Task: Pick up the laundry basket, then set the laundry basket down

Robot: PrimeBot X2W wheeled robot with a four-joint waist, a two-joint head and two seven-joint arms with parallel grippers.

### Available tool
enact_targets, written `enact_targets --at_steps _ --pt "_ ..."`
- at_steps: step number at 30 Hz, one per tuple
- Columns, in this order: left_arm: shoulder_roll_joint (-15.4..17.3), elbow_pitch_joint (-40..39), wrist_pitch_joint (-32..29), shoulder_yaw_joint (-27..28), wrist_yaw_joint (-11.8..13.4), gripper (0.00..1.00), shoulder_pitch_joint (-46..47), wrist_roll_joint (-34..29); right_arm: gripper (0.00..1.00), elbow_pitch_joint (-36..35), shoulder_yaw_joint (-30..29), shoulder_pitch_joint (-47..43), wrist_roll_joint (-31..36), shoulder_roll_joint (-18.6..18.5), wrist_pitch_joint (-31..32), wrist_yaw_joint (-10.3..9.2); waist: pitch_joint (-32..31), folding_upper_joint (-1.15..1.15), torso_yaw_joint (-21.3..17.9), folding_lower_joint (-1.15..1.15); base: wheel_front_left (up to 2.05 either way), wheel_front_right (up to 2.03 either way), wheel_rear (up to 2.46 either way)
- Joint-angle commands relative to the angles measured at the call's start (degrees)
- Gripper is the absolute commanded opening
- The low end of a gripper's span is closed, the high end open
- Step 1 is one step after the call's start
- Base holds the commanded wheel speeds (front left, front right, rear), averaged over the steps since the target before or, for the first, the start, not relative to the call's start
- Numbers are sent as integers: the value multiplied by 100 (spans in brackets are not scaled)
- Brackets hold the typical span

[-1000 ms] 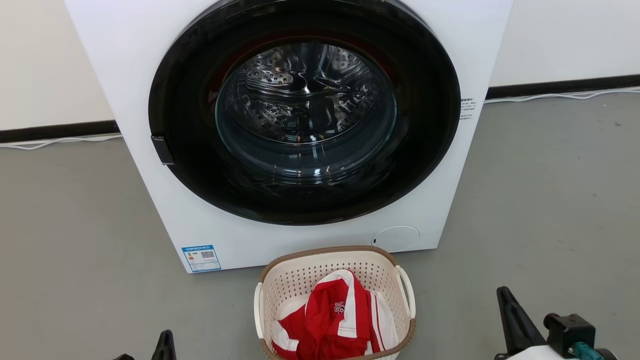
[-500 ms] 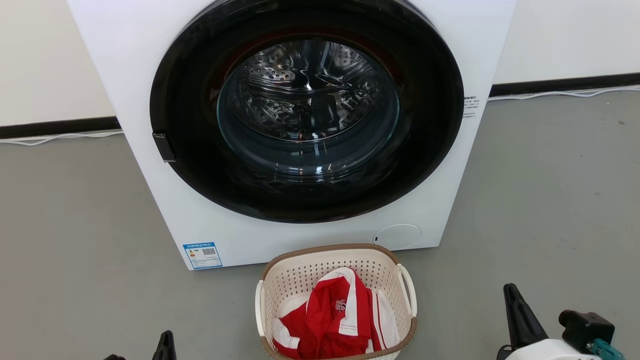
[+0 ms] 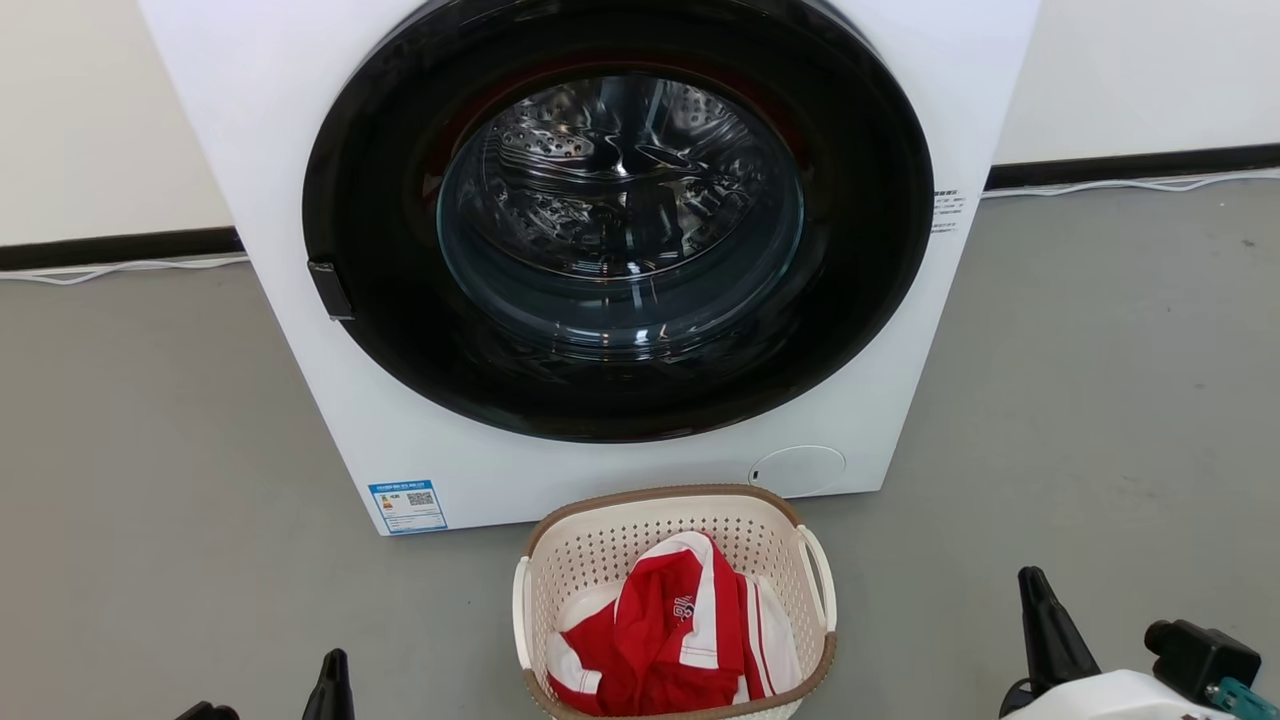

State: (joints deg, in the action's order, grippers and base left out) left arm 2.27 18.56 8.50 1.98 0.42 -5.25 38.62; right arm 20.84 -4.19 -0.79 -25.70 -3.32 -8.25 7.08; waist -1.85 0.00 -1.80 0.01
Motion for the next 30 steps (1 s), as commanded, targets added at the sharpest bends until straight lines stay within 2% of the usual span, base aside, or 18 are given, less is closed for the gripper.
enact_targets --at_steps 1,30 --pt "58 -177 -40 100 -74 0 319 155 0 -190 -12 299 -206 -40 43 12 3 0 3 -1 0 0 0" --pt "59 -268 -528 220 -314 0 595 1888 0 -354 -87 432 -2354 -12 522 22 70 0 62 -1 0 0 0"
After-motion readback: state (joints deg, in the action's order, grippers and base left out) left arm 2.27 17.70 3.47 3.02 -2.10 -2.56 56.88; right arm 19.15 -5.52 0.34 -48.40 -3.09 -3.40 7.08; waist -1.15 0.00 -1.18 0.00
